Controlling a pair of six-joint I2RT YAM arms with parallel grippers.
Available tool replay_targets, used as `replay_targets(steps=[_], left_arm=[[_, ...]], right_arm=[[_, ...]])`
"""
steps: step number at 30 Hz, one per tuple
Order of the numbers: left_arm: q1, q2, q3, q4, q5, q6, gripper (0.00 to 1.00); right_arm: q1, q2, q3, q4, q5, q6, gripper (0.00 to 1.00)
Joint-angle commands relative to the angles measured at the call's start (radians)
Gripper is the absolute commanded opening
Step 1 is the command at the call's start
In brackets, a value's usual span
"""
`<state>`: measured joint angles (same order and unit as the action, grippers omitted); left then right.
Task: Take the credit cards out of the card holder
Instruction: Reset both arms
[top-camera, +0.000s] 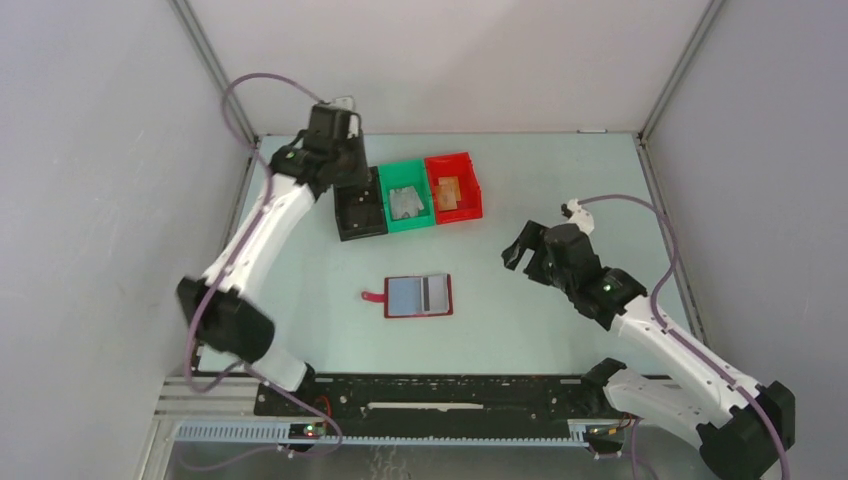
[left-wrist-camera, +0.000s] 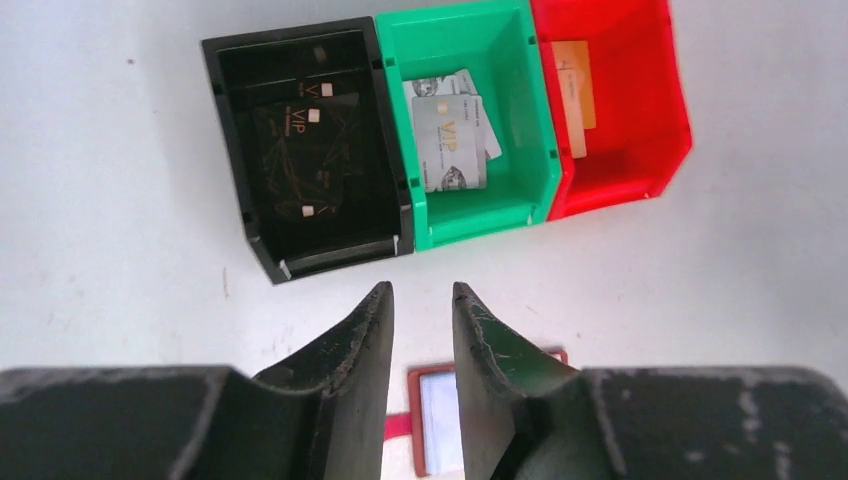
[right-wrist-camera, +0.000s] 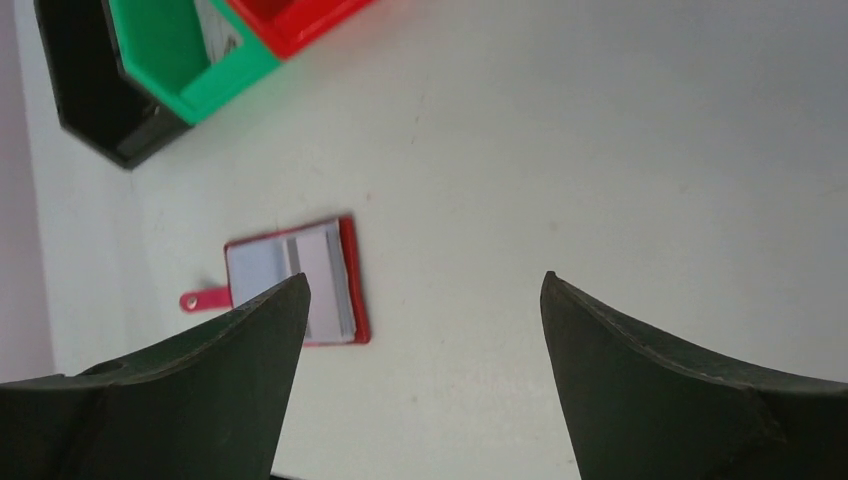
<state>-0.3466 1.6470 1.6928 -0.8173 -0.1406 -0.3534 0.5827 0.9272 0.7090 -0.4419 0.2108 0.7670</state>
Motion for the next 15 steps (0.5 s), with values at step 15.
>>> replay_targets(steps=[15], left_arm=[[0.008, -0.759, -0.836, 0.312, 0.000, 0.004, 0.36]], right_arm=[[-0.015, -0.134, 0.171, -0.233, 0.463, -0.129, 1.00]])
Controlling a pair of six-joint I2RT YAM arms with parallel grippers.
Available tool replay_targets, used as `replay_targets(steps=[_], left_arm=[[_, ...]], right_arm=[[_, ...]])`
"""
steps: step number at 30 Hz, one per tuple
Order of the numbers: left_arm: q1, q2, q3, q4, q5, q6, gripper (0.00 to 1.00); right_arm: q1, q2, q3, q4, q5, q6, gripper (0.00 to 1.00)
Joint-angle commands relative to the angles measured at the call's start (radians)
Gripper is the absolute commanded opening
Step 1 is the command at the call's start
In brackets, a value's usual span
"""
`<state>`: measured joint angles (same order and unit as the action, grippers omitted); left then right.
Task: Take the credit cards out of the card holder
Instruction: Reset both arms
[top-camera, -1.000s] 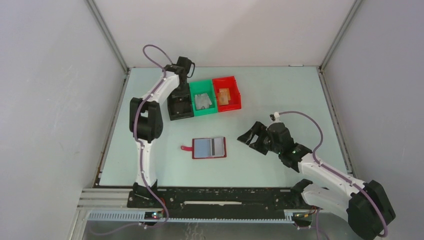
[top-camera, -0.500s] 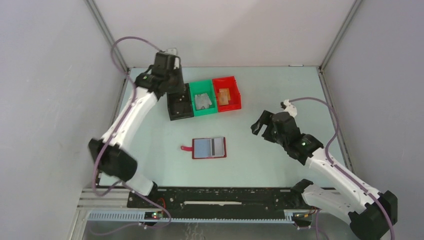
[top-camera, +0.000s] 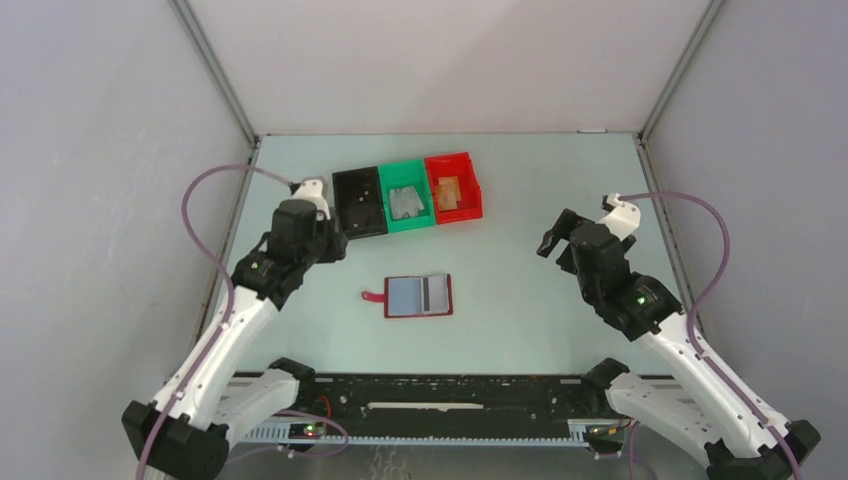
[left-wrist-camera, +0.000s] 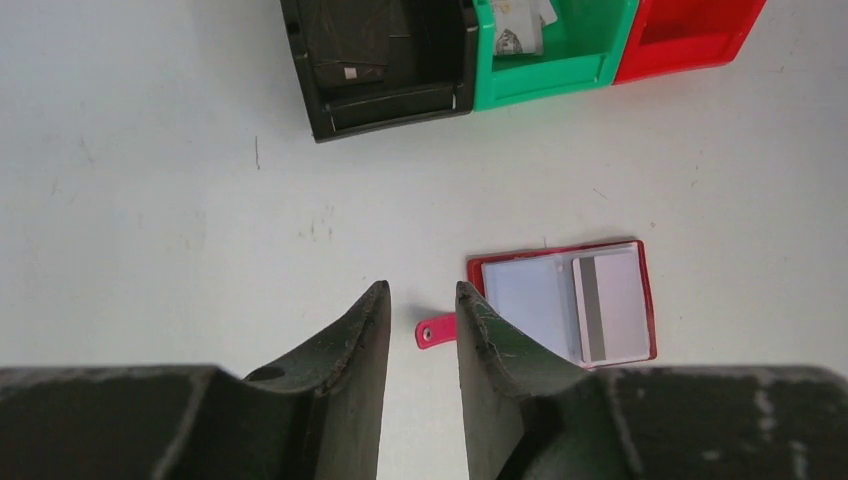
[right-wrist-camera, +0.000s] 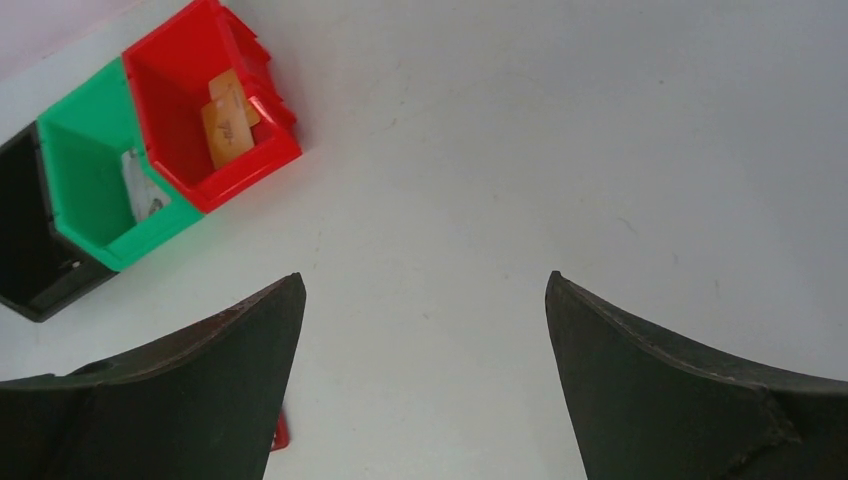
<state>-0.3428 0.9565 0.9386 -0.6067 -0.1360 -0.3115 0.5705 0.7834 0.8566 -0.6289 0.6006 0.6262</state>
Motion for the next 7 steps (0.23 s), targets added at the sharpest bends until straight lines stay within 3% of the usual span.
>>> replay_targets(steps=[1, 7], left_arm=[[0.004, -0.080, -0.099, 0.109, 0.000, -0.055, 0.36], [0.004, -0.116, -0.119, 0.139, -0.012, -0.097, 0.36]], right_arm=[[-0.002, 0.014, 0.023, -0.056, 0.073, 0.027, 1.00], [-0.003, -0.016, -0.011, -0.069, 0.060, 0.086, 0.99]])
